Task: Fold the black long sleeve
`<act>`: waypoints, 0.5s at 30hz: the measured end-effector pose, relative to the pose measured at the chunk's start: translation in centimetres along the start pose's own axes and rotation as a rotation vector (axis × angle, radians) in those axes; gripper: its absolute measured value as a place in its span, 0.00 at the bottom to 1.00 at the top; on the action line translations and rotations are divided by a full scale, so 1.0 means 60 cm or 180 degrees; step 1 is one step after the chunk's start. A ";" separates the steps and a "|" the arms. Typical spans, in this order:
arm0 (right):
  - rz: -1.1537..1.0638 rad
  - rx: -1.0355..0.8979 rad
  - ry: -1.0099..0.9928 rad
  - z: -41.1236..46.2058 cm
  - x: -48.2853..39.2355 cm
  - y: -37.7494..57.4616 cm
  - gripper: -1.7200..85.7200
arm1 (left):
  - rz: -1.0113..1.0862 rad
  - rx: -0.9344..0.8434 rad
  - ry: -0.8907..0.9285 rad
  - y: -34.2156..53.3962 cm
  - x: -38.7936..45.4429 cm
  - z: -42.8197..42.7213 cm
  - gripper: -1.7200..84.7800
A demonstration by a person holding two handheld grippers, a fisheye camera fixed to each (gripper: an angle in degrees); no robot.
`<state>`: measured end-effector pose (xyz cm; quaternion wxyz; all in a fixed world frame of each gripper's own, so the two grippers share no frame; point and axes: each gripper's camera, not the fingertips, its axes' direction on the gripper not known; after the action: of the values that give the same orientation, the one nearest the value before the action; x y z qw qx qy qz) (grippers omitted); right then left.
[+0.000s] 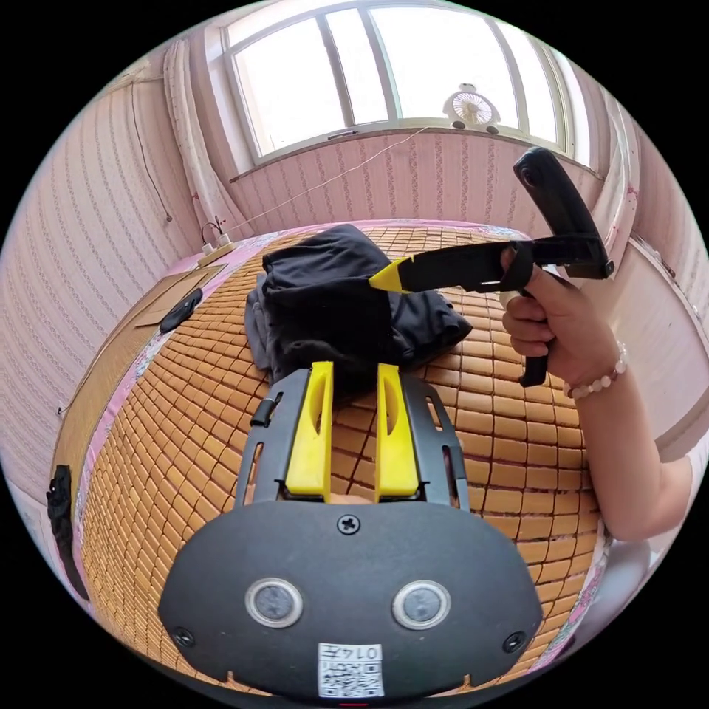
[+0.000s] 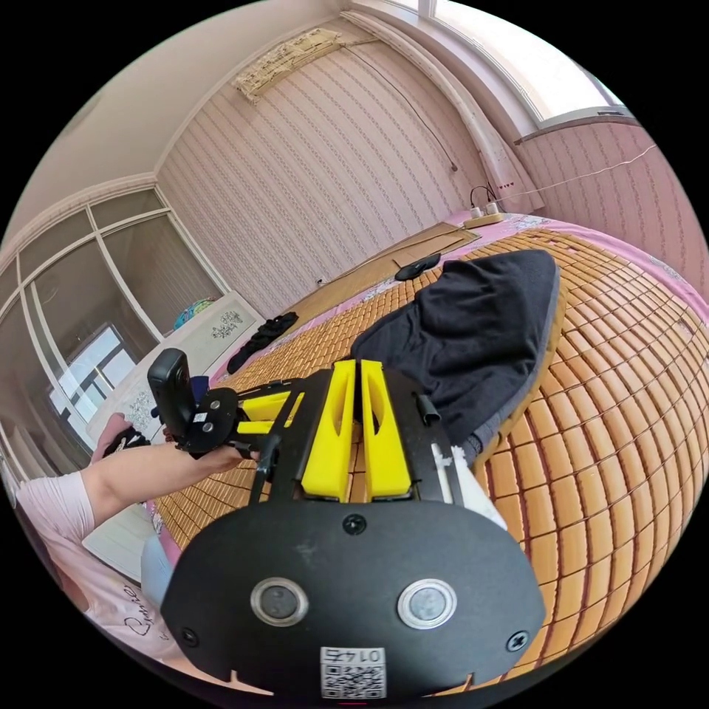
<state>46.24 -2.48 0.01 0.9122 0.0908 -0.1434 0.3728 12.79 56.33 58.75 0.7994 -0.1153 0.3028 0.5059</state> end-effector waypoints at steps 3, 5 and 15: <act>0.0079 -0.0049 -0.0052 -0.017 0.021 0.000 0.03 | -0.0149 -0.0108 -0.0058 0.001 -0.010 0.016 0.13; 0.0085 -0.0054 -0.0059 -0.027 0.027 0.000 0.03 | -0.0261 -0.0185 -0.0053 0.005 -0.016 0.025 0.13; 0.0335 0.1002 -0.0039 -0.189 0.065 0.056 0.02 | -0.0283 -0.0048 -0.0349 0.018 -0.026 -0.006 0.13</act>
<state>48.70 5.54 -9.22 0.8650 0.2273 -0.0933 0.4375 11.25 55.48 59.55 0.8356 -0.1068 0.2494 0.4777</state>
